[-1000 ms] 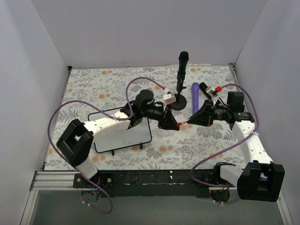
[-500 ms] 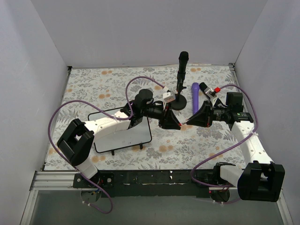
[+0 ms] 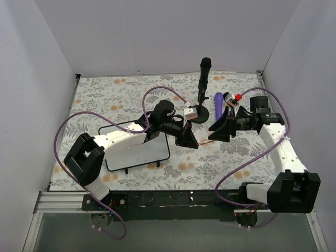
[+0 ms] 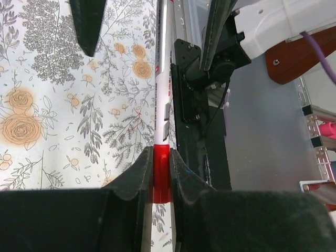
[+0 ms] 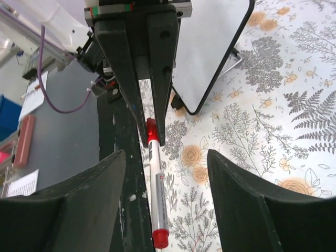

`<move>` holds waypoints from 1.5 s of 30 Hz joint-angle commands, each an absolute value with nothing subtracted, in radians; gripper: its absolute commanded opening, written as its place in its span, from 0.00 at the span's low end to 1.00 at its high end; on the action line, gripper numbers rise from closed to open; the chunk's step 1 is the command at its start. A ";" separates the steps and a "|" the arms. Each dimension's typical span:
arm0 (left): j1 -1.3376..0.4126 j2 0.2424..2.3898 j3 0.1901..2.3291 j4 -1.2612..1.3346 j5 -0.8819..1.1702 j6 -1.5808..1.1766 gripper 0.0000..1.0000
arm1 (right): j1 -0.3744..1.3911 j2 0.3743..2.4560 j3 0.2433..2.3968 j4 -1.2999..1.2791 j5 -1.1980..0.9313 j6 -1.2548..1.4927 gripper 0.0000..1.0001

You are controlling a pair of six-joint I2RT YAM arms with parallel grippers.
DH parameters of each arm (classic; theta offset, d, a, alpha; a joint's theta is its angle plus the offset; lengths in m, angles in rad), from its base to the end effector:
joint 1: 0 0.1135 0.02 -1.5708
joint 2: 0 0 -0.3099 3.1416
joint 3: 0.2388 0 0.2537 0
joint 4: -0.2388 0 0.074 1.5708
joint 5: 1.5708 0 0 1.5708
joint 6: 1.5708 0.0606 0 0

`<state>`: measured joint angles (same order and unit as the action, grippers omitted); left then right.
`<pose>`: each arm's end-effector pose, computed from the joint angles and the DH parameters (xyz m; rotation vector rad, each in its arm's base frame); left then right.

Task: Write a sentence on the whiteboard
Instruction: Open the whiteboard marker at the center of the board.

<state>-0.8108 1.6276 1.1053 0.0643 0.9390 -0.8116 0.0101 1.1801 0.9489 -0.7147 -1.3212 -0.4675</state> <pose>0.2261 -0.3089 0.3034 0.7287 2.3125 -1.8505 0.2071 0.0608 0.3298 -0.9267 1.7597 1.3186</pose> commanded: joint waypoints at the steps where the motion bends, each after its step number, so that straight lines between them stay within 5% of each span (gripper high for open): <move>1: -0.813 1.601 1.167 -0.130 0.945 -0.670 0.00 | 0.066 1.279 1.089 -1.017 -1.269 -0.793 0.73; 12: -0.813 1.605 1.173 -0.107 0.939 -0.684 0.00 | 0.222 1.339 1.091 -1.042 -1.140 -0.822 0.68; 24: -0.810 1.597 1.186 -0.127 0.917 -0.673 0.00 | 0.270 1.385 1.103 -1.052 -1.100 -0.827 0.41; 45: -0.805 1.543 1.144 -0.129 0.919 -0.676 0.00 | 0.252 1.379 1.112 -1.029 -1.132 -0.799 0.69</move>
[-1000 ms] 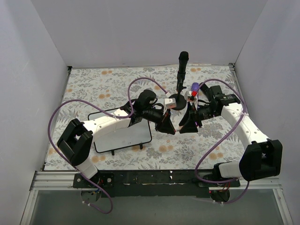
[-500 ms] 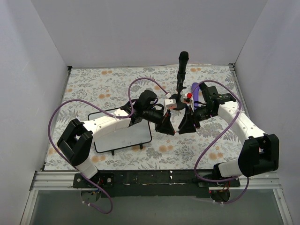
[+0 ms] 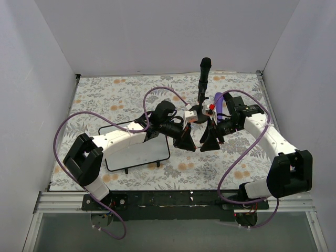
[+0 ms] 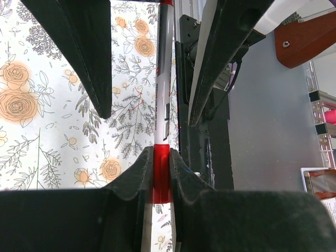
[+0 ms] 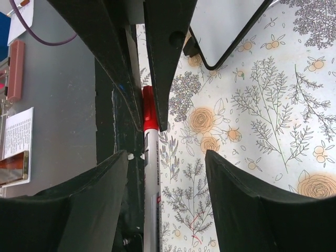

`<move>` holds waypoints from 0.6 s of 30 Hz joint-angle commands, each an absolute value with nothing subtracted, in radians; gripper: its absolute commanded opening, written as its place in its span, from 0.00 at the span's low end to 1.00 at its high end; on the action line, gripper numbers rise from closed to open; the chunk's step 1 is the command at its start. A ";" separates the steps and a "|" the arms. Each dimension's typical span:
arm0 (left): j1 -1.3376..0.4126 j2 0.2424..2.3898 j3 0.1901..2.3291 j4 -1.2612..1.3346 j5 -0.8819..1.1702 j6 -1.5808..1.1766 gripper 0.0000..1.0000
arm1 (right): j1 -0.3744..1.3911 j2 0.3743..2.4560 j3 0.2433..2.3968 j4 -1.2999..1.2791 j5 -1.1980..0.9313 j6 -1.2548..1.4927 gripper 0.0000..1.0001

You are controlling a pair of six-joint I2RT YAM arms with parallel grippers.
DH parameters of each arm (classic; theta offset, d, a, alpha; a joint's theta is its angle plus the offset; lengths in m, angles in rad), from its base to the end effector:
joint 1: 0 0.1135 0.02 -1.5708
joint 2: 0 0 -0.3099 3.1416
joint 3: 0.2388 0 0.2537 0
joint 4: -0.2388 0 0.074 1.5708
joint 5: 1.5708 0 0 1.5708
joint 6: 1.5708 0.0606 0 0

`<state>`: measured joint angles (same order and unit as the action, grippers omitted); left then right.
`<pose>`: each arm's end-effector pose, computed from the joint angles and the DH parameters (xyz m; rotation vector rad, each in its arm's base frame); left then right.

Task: Write a sentence on the whiteboard
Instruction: Open the whiteboard marker at the center of the board.

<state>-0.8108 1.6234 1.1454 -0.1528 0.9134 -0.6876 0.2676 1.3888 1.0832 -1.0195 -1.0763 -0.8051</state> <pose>0.2218 -0.3030 0.2974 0.7665 2.4246 -1.7412 0.2193 0.1154 0.3017 -1.3420 1.9205 1.2681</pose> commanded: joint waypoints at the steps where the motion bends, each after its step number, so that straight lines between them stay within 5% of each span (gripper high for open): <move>1: -0.805 1.537 1.138 -0.127 0.919 -0.676 0.00 | 0.244 1.378 1.117 -1.034 -1.141 -0.801 0.69; 18: -0.804 1.490 1.042 -0.005 0.897 -0.791 0.00 | 0.203 1.362 1.115 -1.046 -1.262 -0.816 0.62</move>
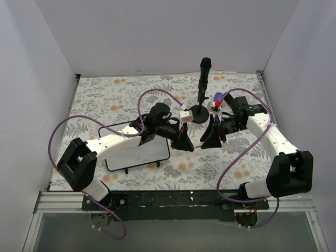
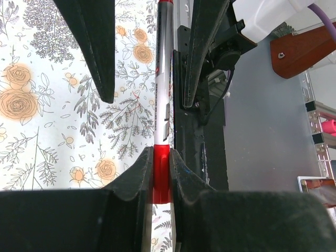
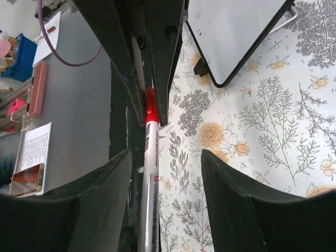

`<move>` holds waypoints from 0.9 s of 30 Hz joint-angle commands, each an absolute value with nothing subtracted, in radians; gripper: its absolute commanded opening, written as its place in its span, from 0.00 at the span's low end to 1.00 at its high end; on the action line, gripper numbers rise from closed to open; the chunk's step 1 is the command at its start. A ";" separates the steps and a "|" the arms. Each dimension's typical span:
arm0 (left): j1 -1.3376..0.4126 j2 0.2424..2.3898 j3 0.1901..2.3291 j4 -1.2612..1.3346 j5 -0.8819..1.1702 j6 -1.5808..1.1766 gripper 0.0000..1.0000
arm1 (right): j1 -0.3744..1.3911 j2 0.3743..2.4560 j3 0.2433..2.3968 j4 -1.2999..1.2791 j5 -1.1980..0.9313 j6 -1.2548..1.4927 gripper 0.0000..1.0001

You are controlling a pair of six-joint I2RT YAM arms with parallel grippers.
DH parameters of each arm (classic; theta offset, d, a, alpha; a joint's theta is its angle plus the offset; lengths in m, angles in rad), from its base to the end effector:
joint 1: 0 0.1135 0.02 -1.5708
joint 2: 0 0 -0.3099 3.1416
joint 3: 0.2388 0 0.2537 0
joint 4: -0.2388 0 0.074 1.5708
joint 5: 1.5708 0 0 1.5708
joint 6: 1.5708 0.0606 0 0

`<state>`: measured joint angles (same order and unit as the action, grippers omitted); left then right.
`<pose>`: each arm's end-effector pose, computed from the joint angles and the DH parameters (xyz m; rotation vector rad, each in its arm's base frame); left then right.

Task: Write a sentence on the whiteboard
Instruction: Open the whiteboard marker at the center of the board.

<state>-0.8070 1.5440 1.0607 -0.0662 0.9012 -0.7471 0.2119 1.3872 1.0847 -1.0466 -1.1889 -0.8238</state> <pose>0.2099 -0.2878 0.3036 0.7207 2.3751 -1.7674 0.2207 0.1050 0.3078 -1.2530 1.8595 1.3664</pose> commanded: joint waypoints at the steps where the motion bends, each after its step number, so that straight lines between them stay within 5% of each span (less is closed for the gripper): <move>1: -0.804 1.489 1.037 -0.006 0.888 -0.798 0.00 | 0.199 1.362 1.115 -1.042 -1.272 -0.808 0.60; 9: -0.804 1.479 1.008 0.084 0.851 -0.848 0.00 | 0.196 1.350 1.083 -0.985 -1.278 -0.744 0.43; 20: -0.804 1.451 0.962 0.141 0.836 -0.897 0.00 | 0.192 1.348 1.069 -0.974 -1.272 -0.742 0.52; 27: -0.804 1.447 0.930 0.209 0.834 -0.945 0.00 | 0.192 1.347 1.060 -0.959 -1.295 -0.726 0.46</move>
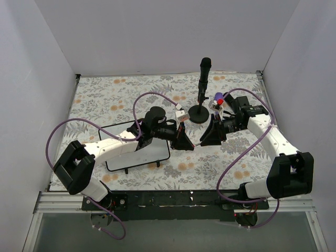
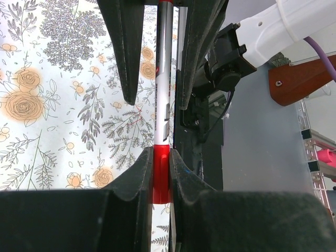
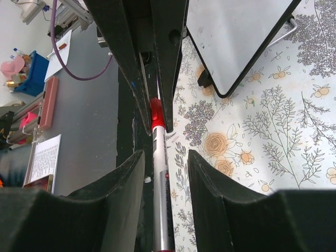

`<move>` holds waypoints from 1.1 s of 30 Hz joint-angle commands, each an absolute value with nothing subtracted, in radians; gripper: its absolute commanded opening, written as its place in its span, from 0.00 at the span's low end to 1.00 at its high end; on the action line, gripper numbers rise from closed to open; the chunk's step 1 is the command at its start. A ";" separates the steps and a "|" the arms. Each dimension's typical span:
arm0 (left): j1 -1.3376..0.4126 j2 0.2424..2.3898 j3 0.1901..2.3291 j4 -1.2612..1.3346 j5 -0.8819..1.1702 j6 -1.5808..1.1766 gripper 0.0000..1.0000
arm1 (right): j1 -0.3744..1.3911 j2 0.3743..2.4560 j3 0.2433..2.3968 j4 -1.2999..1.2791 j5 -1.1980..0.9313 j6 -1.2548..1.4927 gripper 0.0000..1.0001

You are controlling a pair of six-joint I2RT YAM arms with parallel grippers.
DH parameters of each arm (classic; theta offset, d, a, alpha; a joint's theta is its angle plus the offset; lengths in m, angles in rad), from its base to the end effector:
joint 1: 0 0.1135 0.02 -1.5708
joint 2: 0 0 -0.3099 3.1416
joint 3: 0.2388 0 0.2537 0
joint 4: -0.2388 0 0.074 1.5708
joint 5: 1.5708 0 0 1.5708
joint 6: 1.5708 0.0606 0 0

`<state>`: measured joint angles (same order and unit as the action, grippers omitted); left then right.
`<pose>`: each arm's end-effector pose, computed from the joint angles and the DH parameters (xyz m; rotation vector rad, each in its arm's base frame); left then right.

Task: Write a sentence on the whiteboard
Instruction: Open the whiteboard marker at the center of the board.

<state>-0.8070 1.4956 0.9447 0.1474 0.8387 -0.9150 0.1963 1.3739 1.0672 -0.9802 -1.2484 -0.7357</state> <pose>0.2050 -0.2792 0.2997 0.5503 2.3259 -1.8146 0.2228 0.1029 0.3107 -1.1748 1.8387 1.4242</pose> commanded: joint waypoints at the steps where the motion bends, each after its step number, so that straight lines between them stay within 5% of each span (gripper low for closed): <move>1: -0.804 1.448 0.927 0.213 0.839 -0.948 0.00 | 0.192 1.347 1.060 -0.959 -1.296 -0.726 0.45; 11: -0.804 1.459 0.919 0.248 0.841 -0.976 0.00 | 0.192 1.342 1.046 -0.942 -1.308 -0.713 0.36; 33: -0.804 1.474 0.908 0.279 0.853 -1.006 0.00 | 0.173 1.345 1.051 -0.925 -1.362 -0.689 0.41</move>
<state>-0.8070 1.4952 0.9222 0.2573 0.8391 -1.0073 0.1795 1.3689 1.0485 -0.9394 -1.3193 -0.6987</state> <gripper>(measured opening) 0.097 0.399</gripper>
